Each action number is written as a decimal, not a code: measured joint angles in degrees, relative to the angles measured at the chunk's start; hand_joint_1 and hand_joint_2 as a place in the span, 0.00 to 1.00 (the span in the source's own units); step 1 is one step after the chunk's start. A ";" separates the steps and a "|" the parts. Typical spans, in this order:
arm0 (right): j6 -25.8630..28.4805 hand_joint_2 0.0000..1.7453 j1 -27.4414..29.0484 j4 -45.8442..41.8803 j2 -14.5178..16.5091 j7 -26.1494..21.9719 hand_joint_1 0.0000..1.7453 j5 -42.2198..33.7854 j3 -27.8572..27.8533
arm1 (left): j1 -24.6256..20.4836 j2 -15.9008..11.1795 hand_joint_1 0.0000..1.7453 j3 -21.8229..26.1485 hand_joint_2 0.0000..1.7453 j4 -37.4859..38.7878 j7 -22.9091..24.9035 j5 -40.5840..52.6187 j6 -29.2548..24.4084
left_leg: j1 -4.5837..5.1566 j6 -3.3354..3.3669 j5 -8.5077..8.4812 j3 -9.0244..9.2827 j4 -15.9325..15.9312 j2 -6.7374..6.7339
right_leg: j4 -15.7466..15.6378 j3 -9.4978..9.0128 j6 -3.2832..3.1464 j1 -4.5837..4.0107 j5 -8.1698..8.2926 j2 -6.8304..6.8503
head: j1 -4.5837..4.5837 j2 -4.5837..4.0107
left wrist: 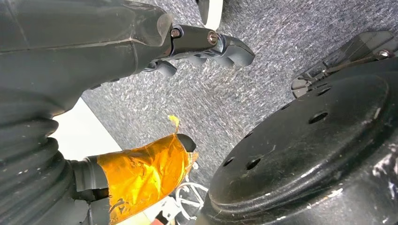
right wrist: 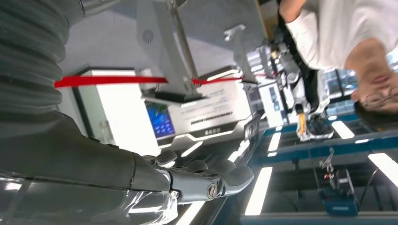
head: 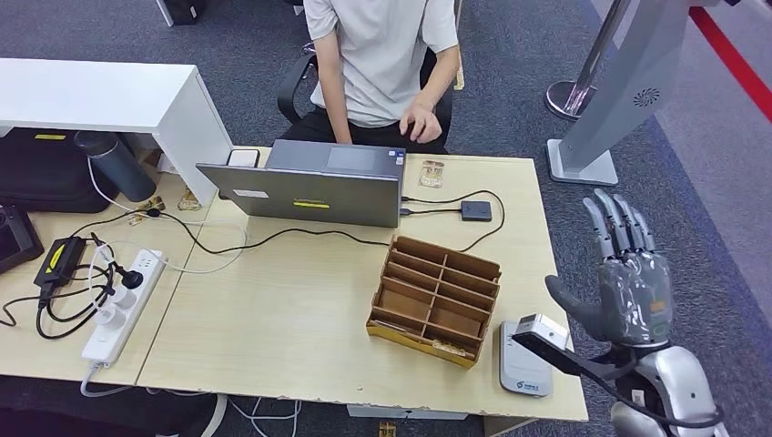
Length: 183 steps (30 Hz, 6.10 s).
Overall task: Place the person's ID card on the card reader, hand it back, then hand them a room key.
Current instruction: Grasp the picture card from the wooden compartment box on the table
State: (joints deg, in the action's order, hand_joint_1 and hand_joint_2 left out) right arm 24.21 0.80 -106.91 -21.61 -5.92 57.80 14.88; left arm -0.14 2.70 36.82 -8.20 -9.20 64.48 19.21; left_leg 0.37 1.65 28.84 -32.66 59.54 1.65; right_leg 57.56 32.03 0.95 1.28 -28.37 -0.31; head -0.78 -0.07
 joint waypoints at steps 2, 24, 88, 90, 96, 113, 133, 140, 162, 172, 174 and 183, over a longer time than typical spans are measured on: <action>-0.44 1.00 2.68 -1.57 -0.53 -0.82 0.00 -1.44 -0.32 | 0.08 -0.02 0.00 0.25 1.00 0.00 -0.26 -0.24 0.00 | 0.00 0.00 0.03 -0.01 0.00 -0.01 | 0.00 0.01 -0.01 0.00 -0.03 0.00 | 0.01 0.00; 0.63 1.00 16.84 -6.01 -3.49 0.84 0.00 -1.71 1.79 | 0.11 -0.42 0.00 1.92 1.00 0.00 -0.79 -1.36 0.19 | 0.00 -0.01 0.07 0.01 -0.02 -0.04 | 0.00 -0.01 -0.03 0.00 -0.09 -0.03 | 0.00 0.00; 10.89 1.00 4.20 10.96 -0.65 11.27 0.00 16.09 29.31 | -0.71 -0.45 0.00 2.07 1.00 0.00 0.25 1.13 1.81 | -0.03 -0.02 0.06 0.03 -0.04 -0.06 | 0.01 -0.03 -0.04 -0.01 -0.09 -0.04 | 0.00 0.00; 10.72 1.00 3.68 11.82 0.24 10.93 0.00 15.96 29.32 | -0.84 -0.42 0.00 2.07 1.00 0.00 0.34 1.26 1.81 | -0.02 -0.02 0.06 0.03 -0.04 -0.06 | 0.01 -0.03 -0.04 -0.01 -0.09 -0.04 | 0.01 0.00; 8.70 1.00 2.17 13.53 2.25 7.61 0.00 13.37 29.29 | -1.04 -0.21 0.00 2.07 1.00 0.00 0.48 1.40 1.80 | -0.02 -0.02 0.06 0.03 -0.04 -0.06 | 0.01 -0.03 -0.04 -0.01 -0.09 -0.04 | 0.00 0.00; 7.70 1.00 -0.12 19.21 6.00 7.49 0.00 13.42 29.35 | -1.36 0.07 0.00 2.07 1.00 0.00 0.77 2.16 1.90 | -0.02 -0.02 0.06 0.03 -0.04 -0.06 | 0.01 -0.03 -0.04 -0.01 -0.09 -0.04 | 0.01 0.00; 7.02 1.00 -0.43 25.79 8.17 9.25 0.00 14.45 28.99 | -1.43 0.07 0.00 2.07 1.00 0.00 0.82 2.57 2.03 | -0.02 -0.02 0.06 0.03 -0.04 -0.06 | 0.02 -0.02 -0.04 -0.01 -0.09 -0.04 | -0.01 0.00; 6.69 1.00 -0.59 27.04 8.77 9.35 0.00 14.22 28.92 | -1.45 0.07 0.00 2.07 1.00 0.00 1.00 2.86 2.05 | -0.03 -0.02 0.06 0.03 -0.04 -0.06 | 0.02 -0.02 -0.04 -0.01 -0.09 -0.04 | -0.01 0.00; 6.01 1.00 -2.33 27.58 11.73 10.72 0.00 13.45 26.87 | -1.63 0.05 0.00 2.07 1.00 0.00 1.15 3.38 2.08 | -0.03 -0.02 0.05 0.03 -0.04 -0.07 | 0.02 -0.02 -0.05 -0.01 -0.09 -0.04 | 0.00 0.00; 5.97 1.00 -2.16 27.59 12.05 10.99 0.00 13.59 25.99 | -1.64 0.01 0.00 2.07 1.00 0.00 1.09 3.52 2.08 | -0.02 -0.02 0.05 0.03 -0.04 -0.07 | 0.02 -0.02 -0.04 -0.01 -0.09 -0.04 | 0.00 0.00; 5.97 1.00 -2.10 27.59 12.05 11.04 0.00 13.62 25.90 | -1.64 0.01 0.00 2.07 1.00 0.00 1.02 3.53 2.08 | -0.02 -0.02 0.05 0.03 -0.04 -0.07 | 0.02 -0.02 -0.04 -0.01 -0.09 -0.04 | -0.01 0.00; 6.21 1.00 -1.20 27.57 12.05 11.55 0.00 13.73 23.75 | -1.62 -0.04 0.00 2.07 1.00 0.00 0.83 3.56 2.04 | -0.02 -0.02 0.05 0.03 -0.04 -0.07 | 0.02 -0.02 -0.05 -0.01 -0.09 -0.04 | -0.01 0.00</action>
State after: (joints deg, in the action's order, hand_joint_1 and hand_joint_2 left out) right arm 30.42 -0.40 -79.34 -9.56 5.63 71.53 38.63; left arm -1.76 2.66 38.88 -8.20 -8.37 68.04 21.26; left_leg 0.35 1.63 28.90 -32.63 59.50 1.58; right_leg 57.57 32.01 0.90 1.28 -28.45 -0.35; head -0.79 -0.07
